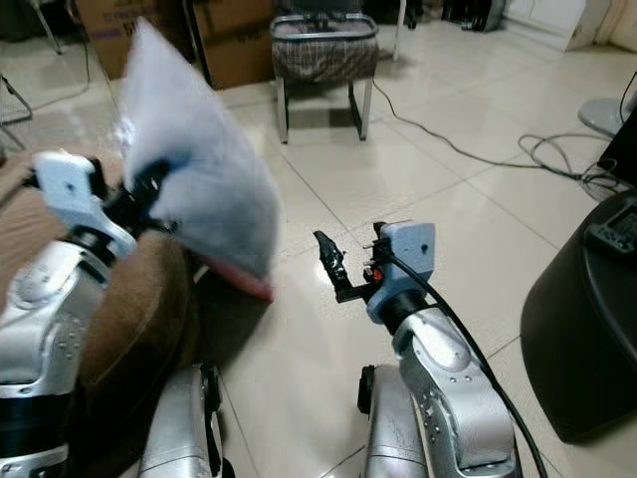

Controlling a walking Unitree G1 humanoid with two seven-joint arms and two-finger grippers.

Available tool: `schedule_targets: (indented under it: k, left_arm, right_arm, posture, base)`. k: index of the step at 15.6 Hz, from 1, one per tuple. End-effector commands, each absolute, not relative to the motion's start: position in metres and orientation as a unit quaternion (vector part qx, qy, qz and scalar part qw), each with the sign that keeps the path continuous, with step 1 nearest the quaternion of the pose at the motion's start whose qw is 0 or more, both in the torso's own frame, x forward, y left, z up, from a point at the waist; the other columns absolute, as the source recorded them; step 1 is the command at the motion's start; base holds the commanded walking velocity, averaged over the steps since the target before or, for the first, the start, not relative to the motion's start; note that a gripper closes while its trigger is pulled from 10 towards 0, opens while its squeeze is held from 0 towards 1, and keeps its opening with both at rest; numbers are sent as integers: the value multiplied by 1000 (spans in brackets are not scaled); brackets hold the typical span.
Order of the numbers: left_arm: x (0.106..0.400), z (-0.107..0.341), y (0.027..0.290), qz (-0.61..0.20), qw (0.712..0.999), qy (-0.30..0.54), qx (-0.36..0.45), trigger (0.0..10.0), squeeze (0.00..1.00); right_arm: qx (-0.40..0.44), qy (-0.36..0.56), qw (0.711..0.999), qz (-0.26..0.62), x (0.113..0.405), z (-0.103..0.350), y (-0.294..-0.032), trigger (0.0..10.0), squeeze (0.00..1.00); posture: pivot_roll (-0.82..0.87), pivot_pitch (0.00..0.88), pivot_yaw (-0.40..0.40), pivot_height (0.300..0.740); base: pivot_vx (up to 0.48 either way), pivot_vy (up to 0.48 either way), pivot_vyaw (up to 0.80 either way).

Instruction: Move the pillow to the sofa from floor

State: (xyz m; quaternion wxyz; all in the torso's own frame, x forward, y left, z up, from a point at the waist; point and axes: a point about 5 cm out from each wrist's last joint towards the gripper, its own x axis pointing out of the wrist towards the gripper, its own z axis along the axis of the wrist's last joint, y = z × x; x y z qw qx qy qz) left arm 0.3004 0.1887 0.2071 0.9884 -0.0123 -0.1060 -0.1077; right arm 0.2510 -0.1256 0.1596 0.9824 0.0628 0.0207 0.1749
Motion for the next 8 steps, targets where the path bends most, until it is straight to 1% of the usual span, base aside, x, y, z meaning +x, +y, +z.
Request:
schedule_targets:
  k: [1,2,3,5,8]
  left_arm:
    - [299,218,192,-91,988,-127,-2,0,0]
    - [297,222,193,-64,989,-131,6,7882,0]
    - [294,223,192,-57,989,-133,13,10000,0]
    - [283,221,193,-26,993,-116,15,10000,0]
    - [278,220,194,-17,991,-116,63,10000,0]
  right_arm:
    - [61,17,983,173,253,163,-124,10000,0]
    - [59,16,984,168,257,164,-124,10000,0]
    - [58,15,984,165,259,165,-125,10000,0]
    - [55,6,987,148,268,170,-127,10000,0]
    - [50,5,989,140,272,171,-128,10000,0]
  posture:
    - [-92,0,49,562]
    - [-80,0,42,572]
    - [-72,0,37,577]
    - [-67,0,36,597]
    - [-63,0,31,617]
  base:
    - [0,0,0]
    - [0,0,0]
    - [0,0,0]
    - [0,0,0]
    - [0,0,0]
